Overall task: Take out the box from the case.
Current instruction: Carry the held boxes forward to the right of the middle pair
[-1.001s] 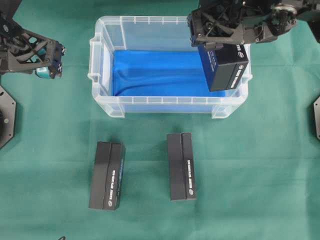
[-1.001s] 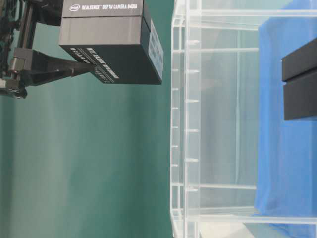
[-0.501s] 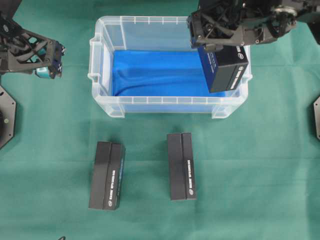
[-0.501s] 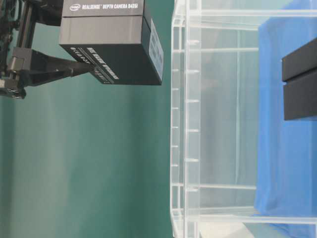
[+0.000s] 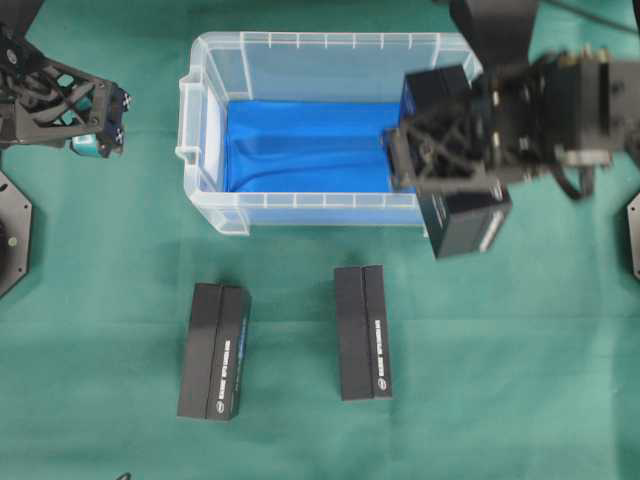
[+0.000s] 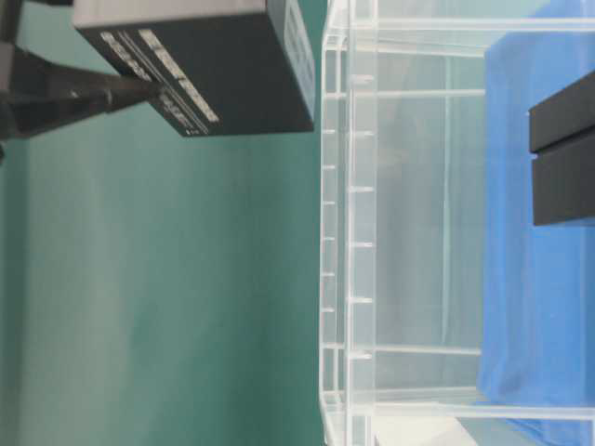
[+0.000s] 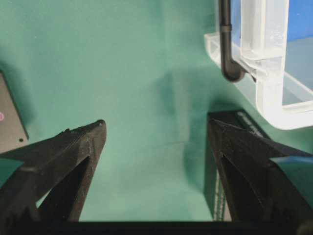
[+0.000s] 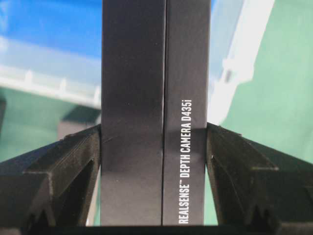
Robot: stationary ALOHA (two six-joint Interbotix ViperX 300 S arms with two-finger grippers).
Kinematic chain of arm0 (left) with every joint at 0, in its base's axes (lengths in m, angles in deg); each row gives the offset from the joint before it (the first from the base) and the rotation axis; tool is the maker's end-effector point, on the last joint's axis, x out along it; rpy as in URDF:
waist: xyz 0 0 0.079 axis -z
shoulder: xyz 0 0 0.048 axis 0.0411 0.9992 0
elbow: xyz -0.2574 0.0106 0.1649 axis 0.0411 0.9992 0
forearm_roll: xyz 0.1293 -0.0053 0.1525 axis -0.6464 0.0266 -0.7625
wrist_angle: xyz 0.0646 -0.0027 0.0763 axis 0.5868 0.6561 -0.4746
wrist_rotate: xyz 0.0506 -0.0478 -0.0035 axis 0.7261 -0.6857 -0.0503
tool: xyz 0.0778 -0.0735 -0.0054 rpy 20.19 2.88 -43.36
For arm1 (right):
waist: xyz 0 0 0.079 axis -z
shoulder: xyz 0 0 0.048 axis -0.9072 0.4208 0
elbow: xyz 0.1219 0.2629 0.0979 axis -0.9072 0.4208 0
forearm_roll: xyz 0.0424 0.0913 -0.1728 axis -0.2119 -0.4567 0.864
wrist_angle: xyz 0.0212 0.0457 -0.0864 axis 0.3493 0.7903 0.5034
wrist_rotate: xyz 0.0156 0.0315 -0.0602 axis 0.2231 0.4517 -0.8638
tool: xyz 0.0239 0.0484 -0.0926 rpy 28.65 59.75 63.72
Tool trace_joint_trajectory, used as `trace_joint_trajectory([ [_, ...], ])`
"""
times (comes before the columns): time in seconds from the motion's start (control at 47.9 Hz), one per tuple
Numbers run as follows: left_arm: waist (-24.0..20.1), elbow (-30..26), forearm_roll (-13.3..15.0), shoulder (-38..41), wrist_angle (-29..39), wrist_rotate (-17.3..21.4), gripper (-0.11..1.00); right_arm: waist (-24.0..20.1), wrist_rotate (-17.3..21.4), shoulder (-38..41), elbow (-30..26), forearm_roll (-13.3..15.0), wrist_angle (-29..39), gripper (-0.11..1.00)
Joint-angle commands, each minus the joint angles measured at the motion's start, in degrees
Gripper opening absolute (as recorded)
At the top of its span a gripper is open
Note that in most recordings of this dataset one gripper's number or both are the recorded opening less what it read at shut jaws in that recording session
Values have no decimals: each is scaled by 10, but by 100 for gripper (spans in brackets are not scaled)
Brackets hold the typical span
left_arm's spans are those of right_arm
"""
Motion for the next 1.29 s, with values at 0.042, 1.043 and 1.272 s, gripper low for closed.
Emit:
trace_joint_trajectory([
  [0.042, 2, -8, 0, -5, -1, 0, 87, -33, 32, -11, -12, 11, 10, 67],
  [1.043, 6, -8, 0, -5, -1, -4, 87, -197, 191, 31, -37, 39, 48, 67],
  [1.272, 13, -7, 0, -5, -1, -4, 87, -199, 198, 42, -15, 40, 46, 67],
])
